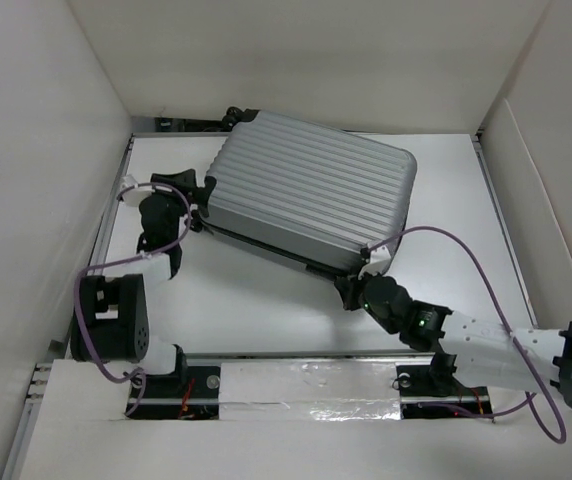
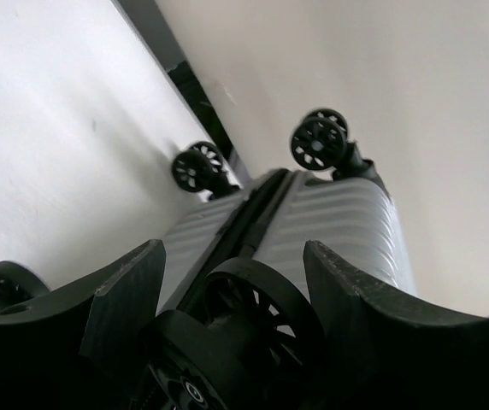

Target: Pack the luggage

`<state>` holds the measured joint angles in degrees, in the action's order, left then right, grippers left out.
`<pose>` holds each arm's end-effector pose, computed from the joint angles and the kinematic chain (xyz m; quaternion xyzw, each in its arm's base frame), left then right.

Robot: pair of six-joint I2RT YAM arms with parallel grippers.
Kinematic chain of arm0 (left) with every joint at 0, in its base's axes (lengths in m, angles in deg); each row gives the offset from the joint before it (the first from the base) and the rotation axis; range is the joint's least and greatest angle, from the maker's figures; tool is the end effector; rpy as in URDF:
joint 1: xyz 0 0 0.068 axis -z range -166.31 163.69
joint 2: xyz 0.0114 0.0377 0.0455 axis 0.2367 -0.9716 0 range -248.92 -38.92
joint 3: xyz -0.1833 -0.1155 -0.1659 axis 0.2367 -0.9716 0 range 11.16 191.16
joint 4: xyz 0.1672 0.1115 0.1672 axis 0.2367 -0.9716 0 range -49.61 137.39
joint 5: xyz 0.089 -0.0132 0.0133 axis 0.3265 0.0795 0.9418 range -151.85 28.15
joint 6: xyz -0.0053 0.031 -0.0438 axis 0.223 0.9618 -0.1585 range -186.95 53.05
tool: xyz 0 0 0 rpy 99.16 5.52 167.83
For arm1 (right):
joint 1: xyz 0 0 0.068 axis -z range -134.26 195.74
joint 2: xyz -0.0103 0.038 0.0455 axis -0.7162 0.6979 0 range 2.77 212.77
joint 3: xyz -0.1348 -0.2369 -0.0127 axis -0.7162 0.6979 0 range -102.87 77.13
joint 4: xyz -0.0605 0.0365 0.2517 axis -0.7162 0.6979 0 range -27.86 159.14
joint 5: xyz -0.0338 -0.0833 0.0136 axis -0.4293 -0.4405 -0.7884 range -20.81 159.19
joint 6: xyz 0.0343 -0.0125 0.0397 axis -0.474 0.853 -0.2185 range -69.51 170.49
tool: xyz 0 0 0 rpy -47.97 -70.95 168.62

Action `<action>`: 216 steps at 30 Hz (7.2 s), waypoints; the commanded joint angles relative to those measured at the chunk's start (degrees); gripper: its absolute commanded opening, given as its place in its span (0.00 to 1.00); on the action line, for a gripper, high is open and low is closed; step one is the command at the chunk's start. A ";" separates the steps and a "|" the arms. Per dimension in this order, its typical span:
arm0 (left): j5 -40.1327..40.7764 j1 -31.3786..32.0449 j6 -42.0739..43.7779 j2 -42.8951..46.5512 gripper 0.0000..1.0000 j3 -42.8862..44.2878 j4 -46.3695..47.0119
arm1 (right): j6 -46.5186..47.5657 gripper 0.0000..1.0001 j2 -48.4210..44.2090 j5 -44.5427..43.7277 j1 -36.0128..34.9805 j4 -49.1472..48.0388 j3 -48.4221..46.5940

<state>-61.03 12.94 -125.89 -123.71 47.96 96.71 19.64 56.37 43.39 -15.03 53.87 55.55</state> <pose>0.3141 0.0046 0.2371 -0.3523 0.6036 -0.3434 0.6274 0.1112 0.1669 0.2043 -0.0930 0.8202 0.2517 0.5053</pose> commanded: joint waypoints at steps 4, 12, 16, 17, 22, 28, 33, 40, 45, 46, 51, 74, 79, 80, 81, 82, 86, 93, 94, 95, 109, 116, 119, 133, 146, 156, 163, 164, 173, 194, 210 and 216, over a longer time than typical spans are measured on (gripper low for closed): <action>-9.79 14.01 1.81 10.07 0.00 -13.66 8.87 | 2.19 0.00 14.21 9.62 -1.10 -15.45 -6.79; -5.58 28.15 4.80 29.47 0.00 -18.60 -1.58 | 6.50 0.00 26.63 12.44 -4.61 -20.28 -17.07; -3.64 34.13 3.74 37.84 0.00 -20.88 -8.95 | 7.38 0.00 31.99 15.86 -4.62 -24.06 -19.98; -3.02 35.46 3.39 39.51 0.00 -21.24 -10.02 | 7.38 0.00 33.13 16.39 -4.62 -25.29 -20.60; 1.55 44.16 2.16 41.21 0.00 -23.18 -13.02 | 5.54 0.00 41.82 21.40 -6.89 -30.04 -24.02; 9.45 46.02 3.65 41.71 0.00 -22.03 -16.53 | 4.22 0.00 35.45 12.12 -9.45 -23.82 -19.12; 11.93 43.04 7.68 44.63 0.00 -18.79 -19.00 | 3.17 0.00 15.53 6.21 -3.92 -10.64 -10.59; 10.17 35.57 11.65 39.45 0.00 -11.85 -14.61 | 3.96 0.00 4.06 1.98 2.58 -3.07 -3.74; 7.00 31.16 10.60 38.91 0.00 -12.71 -13.11 | 4.75 0.00 -1.56 2.78 9.96 3.59 -0.92; 7.44 31.16 10.60 39.18 0.00 -13.41 -13.81 | 4.40 0.00 -2.96 2.25 12.06 5.09 -0.92; 6.39 29.85 10.07 40.15 0.00 -14.74 -14.34 | 1.94 0.00 -12.99 1.71 17.61 14.95 0.40; -0.02 42.24 8.58 34.69 0.00 -12.54 -10.56 | 5.62 0.00 23.39 7.52 -10.77 -10.09 -19.81; 2.27 38.83 9.72 38.64 0.00 -14.11 -15.22 | 3.70 0.00 17.18 0.42 -9.72 -1.94 -17.80; 1.56 35.33 9.63 39.00 0.00 -15.25 -14.09 | 2.82 0.00 14.97 -1.25 -8.84 -0.62 -14.31; 0.94 33.64 9.54 39.26 0.00 -15.52 -14.16 | 0.81 0.00 12.43 -1.36 -7.62 1.92 -12.19; 0.07 32.23 9.80 39.61 0.00 -15.61 -14.34 | -0.25 0.00 6.75 -1.36 -4.56 3.16 -9.99; -0.47 27.74 10.16 41.02 0.00 -15.53 -14.34 | -4.03 0.00 -9.54 -0.74 2.84 11.23 -1.19; -0.47 27.12 10.60 42.87 0.00 -13.77 -15.22 | -1.08 0.00 -22.05 2.94 11.80 22.42 -1.79; -0.47 27.12 10.51 42.78 0.00 -13.86 -15.13 | -0.01 0.00 -21.53 4.86 12.34 21.73 -2.32; -2.30 27.12 10.34 42.61 0.00 -14.03 -14.43 | 1.05 0.00 -20.65 8.80 12.35 20.42 -2.50; -6.01 30.90 17.89 43.03 0.95 -17.81 -21.01 | 13.70 0.00 4.49 16.39 16.64 0.64 -10.76; -5.92 30.90 18.51 42.26 0.99 -18.78 -20.59 | 16.08 0.00 9.59 23.52 22.89 -1.66 -14.54; -7.06 30.90 18.42 39.10 0.99 -18.34 -16.30 | 15.73 0.00 8.28 23.08 24.12 -1.57 -12.62; -5.48 30.90 18.60 30.82 0.89 -18.25 3.94 | 14.77 0.00 0.63 25.36 25.18 1.78 -5.58; -8.02 28.18 19.83 25.91 0.51 -17.20 8.67 | 13.80 0.00 1.42 28.53 25.18 3.18 -5.05; -12.16 28.18 18.86 23.36 0.00 -16.75 9.48 | 11.61 0.00 -0.60 21.25 24.47 5.19 -4.34; -8.21 27.12 18.95 26.60 0.00 -17.37 6.76 | 3.44 0.00 -9.98 12.01 27.63 11.16 -0.66; -8.03 27.12 18.86 27.05 0.00 -17.63 6.32 | 2.73 0.00 -11.32 11.22 29.29 12.22 -0.30; -17.15 26.59 18.50 25.38 0.13 -18.34 8.77 | 6.94 0.00 -12.84 16.56 32.65 13.03 -1.62; -32.11 32.04 30.28 15.02 0.99 -15.27 17.92 | 8.88 0.00 -1.75 19.82 27.64 5.55 -2.32; -34.30 33.27 41.71 10.97 0.87 -7.61 8.95 | 9.49 0.00 -1.92 20.44 27.64 4.58 -1.88; -35.18 34.50 42.41 11.49 0.92 -8.76 5.97 | 10.11 0.00 -1.14 20.53 27.64 4.32 -2.15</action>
<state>-93.93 46.75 -85.30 -113.07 39.00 102.57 28.71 54.23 61.53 13.40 59.90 53.49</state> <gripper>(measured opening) 0.908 0.012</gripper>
